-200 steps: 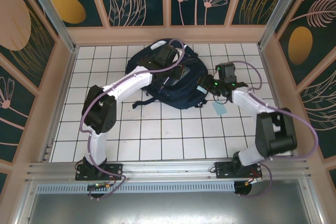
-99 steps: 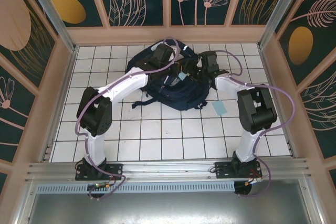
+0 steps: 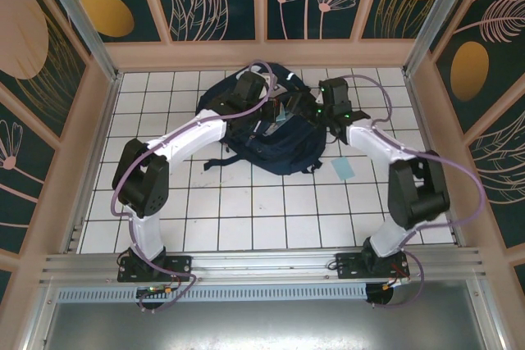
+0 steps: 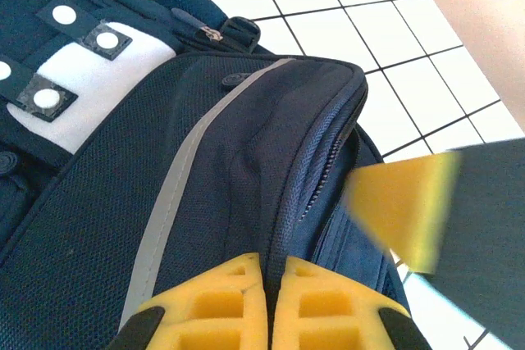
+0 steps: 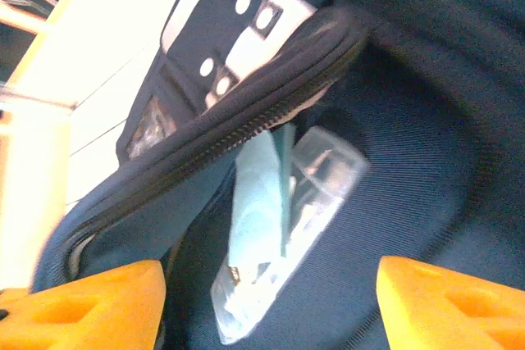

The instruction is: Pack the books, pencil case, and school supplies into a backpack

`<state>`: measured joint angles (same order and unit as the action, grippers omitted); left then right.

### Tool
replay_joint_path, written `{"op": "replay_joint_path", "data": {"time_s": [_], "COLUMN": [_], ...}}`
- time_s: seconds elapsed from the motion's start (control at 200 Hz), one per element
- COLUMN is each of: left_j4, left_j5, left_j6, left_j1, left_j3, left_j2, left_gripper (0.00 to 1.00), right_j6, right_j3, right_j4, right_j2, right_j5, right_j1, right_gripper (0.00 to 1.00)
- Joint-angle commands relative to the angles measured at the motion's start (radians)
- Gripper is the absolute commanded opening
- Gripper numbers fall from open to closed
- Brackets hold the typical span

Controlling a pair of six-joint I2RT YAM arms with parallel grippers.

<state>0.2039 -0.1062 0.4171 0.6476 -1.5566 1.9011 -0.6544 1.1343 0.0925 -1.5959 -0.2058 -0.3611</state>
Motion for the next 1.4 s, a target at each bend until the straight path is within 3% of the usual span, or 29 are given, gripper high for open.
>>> {"op": "replay_joint_path", "data": {"time_s": [0.0,0.155,0.4,0.54,0.991,1.126,1.396], "left_j4": [-0.112,-0.117,-0.111,-0.109,-0.115,-0.128,-0.127], "left_j5": [-0.025,-0.032,-0.025,-0.021,-0.019,-0.018,-0.007], "left_j6": [0.025,0.024,0.014,0.011,0.003,0.005,0.004], "left_j1": [-0.008,-0.009,-0.008,-0.012,-0.017,-0.017,-0.019], "left_j3": [-0.006,-0.001,0.007,0.013,0.026,0.038,0.056], "left_j2": [-0.054,-0.045,-0.053,-0.062,-0.079,-0.086,-0.102], "left_gripper": [0.00,0.00,0.00,0.00,0.00,0.00,0.00], "right_j6": [0.126,0.127,0.133,0.160,0.224,0.255,0.268], "right_j3": [-0.059,-0.181,-0.373,-0.379,-0.345,-0.327,-0.321], "right_j4": [0.221,0.359,0.332,0.342,0.391,0.375,0.331], "right_j2": [0.108,0.206,0.261,0.234,0.073,0.013,-0.050], "right_j5": [0.211,0.327,0.270,0.284,0.359,0.348,0.335], "right_j1": [0.008,0.041,0.143,0.180,0.145,0.145,0.142], "right_gripper": [0.73,0.77,0.84,0.88,0.86,0.81,0.59]}}
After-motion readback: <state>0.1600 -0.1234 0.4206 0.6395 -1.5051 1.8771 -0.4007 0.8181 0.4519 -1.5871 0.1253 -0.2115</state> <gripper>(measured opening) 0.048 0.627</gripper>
